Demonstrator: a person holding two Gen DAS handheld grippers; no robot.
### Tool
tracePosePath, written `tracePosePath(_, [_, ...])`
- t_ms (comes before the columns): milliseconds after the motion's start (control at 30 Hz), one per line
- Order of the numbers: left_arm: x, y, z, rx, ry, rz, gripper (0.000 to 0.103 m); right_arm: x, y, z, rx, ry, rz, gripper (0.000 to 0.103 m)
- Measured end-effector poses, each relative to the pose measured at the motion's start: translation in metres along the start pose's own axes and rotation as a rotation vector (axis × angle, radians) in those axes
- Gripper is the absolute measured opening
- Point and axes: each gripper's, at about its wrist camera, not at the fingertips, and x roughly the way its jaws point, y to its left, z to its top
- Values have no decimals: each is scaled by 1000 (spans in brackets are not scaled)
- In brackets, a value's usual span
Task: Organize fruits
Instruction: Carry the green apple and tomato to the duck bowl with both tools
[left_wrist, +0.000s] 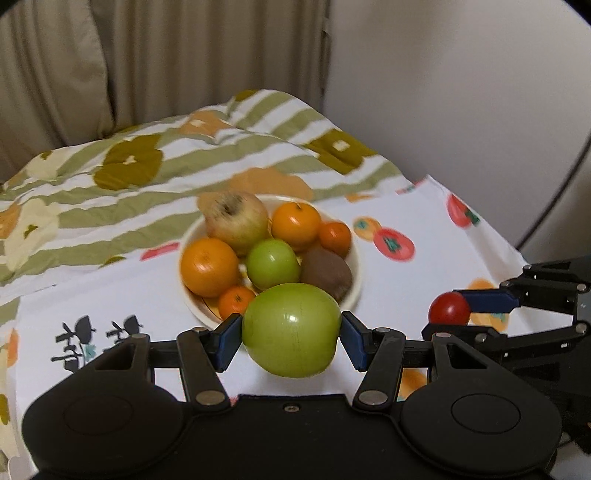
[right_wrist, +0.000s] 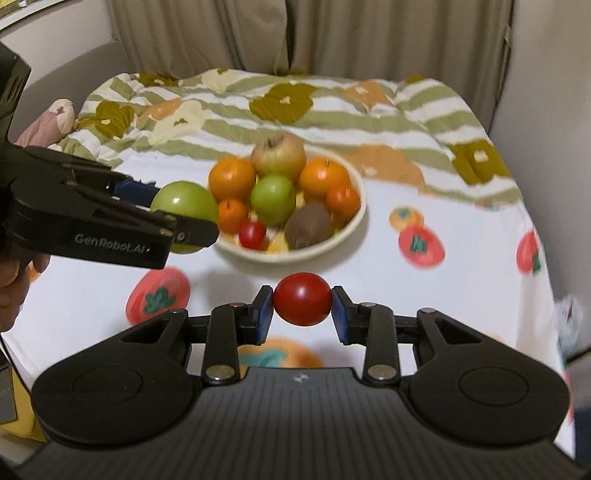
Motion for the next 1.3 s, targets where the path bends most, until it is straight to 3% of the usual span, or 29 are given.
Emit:
tracePosePath(400, [37,-3,22,-97,-2,98,61,40,-35,45,-65,-11,73,49])
tracePosePath(967, [77,-25,19,-119,46,182,62,80,-56,58,-151,19,163,49])
tracePosePath(1067, [75,-28,21,-96,34,228,75,81,-60,62,-154,14,165,49])
tracePosePath(1100, [73,-29,21,-88,27,241,88,82,-61,63,-153,13,167,49])
tracePosePath(1133, [70,-28,21,-88,13,235,95,81,-61,64,-154,12,169,49])
tracePosePath(1300, [56,-27,20,-94,-4,241,95,82,-60,68,-164,2,182,49])
